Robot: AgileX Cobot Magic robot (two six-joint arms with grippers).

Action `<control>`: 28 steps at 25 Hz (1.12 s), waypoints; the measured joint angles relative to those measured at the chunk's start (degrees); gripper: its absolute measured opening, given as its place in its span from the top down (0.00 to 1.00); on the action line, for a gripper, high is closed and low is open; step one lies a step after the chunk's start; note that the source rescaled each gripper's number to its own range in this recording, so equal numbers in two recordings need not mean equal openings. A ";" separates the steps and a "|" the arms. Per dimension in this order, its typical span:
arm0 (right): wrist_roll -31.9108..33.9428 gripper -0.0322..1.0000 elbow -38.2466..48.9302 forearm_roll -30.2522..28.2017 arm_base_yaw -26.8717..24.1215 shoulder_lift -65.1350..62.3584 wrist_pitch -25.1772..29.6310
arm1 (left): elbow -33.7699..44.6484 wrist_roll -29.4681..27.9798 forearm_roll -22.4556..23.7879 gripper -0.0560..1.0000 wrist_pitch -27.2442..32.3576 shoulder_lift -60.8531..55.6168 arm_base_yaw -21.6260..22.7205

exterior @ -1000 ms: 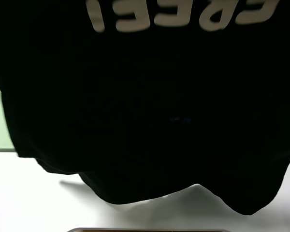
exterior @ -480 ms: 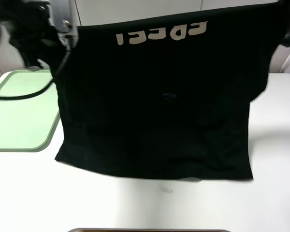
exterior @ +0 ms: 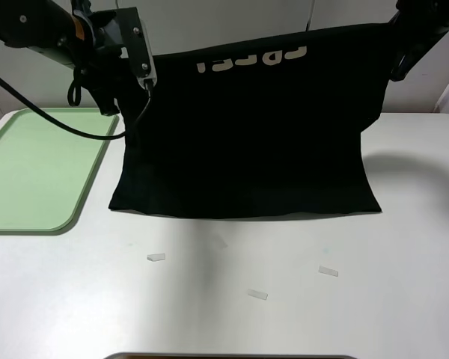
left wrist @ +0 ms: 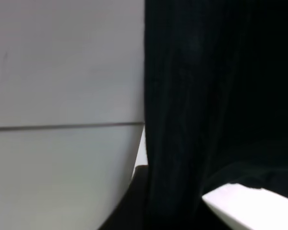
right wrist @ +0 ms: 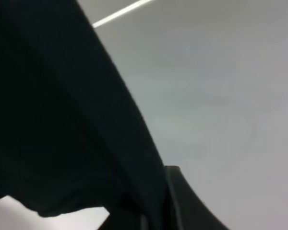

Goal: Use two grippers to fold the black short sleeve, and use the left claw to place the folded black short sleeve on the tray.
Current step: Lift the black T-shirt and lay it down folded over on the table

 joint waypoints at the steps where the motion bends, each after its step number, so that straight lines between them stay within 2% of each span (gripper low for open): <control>1: 0.46 0.97 0.00 -0.04 -0.07 0.50 -0.21 | 0.00 0.00 0.22 0.95 -1.40 0.95 0.24; 8: 3.92 0.97 0.00 -0.04 -0.26 4.13 -1.24 | 0.06 -1.40 0.71 0.95 -4.78 6.15 0.63; 13: 4.19 0.97 0.00 -0.19 -0.26 7.48 -6.46 | 0.06 -1.51 0.93 0.95 -9.25 9.53 1.99; 16: 4.19 0.97 0.00 -0.24 -0.32 9.01 -6.76 | 0.06 -1.51 1.13 0.95 -12.11 11.41 2.25; 22: 4.19 0.97 0.00 2.18 -0.42 9.79 -1.97 | 0.36 -3.97 1.25 0.95 -11.69 12.94 2.25; 28: 4.19 0.97 0.00 5.57 -0.29 9.83 6.65 | 0.36 -7.00 1.13 0.95 -5.75 12.94 1.78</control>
